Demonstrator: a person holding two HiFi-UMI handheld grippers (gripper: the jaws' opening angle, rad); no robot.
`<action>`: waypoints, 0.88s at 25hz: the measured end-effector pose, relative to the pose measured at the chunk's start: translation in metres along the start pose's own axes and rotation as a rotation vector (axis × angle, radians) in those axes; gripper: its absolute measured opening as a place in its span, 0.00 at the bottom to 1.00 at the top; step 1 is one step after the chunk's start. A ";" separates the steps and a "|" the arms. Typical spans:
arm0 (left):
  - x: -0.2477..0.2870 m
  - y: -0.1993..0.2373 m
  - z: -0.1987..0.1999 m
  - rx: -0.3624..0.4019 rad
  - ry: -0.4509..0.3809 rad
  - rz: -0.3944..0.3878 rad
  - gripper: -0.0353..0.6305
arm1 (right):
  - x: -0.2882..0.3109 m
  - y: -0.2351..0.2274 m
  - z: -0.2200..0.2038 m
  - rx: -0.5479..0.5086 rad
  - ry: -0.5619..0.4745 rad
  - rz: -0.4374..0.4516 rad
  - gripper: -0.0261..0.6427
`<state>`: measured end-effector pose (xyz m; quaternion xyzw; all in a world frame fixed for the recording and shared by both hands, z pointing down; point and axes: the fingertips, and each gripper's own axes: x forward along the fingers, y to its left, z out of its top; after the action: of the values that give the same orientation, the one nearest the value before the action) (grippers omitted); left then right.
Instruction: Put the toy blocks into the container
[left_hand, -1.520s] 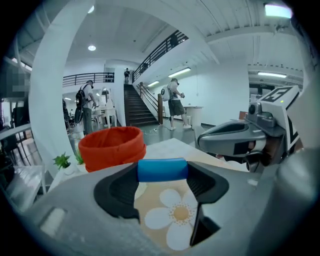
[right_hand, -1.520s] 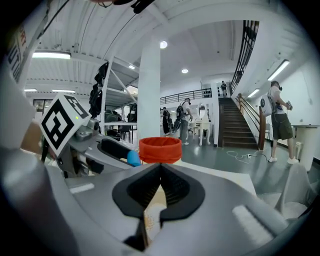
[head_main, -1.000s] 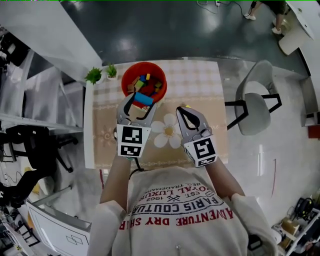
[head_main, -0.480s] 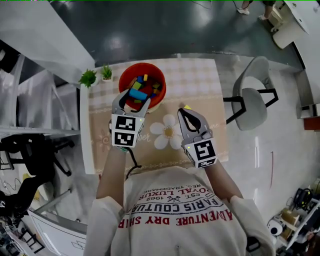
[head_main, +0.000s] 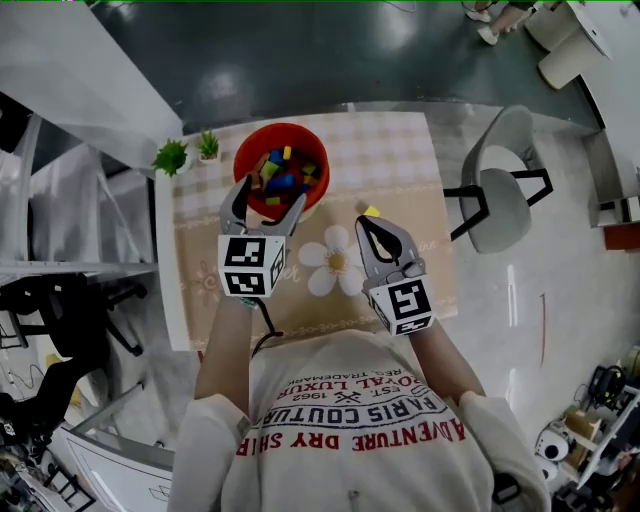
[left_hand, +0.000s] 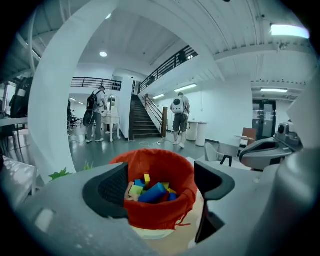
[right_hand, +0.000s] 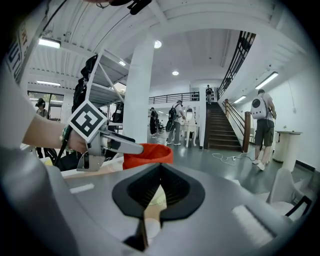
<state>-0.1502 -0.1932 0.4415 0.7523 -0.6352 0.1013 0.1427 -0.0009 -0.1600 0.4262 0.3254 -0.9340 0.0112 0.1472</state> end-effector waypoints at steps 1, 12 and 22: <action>-0.001 -0.006 0.004 0.002 -0.015 -0.014 0.67 | -0.002 -0.001 0.000 0.000 -0.001 -0.005 0.04; 0.010 -0.098 0.013 0.119 -0.045 -0.166 0.67 | -0.041 -0.041 -0.022 0.055 0.018 -0.111 0.04; 0.058 -0.198 -0.057 0.193 0.158 -0.421 0.67 | -0.074 -0.083 -0.058 0.121 0.075 -0.196 0.04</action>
<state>0.0568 -0.1972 0.4978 0.8679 -0.4388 0.1883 0.1372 0.1201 -0.1740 0.4544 0.4228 -0.8891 0.0656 0.1626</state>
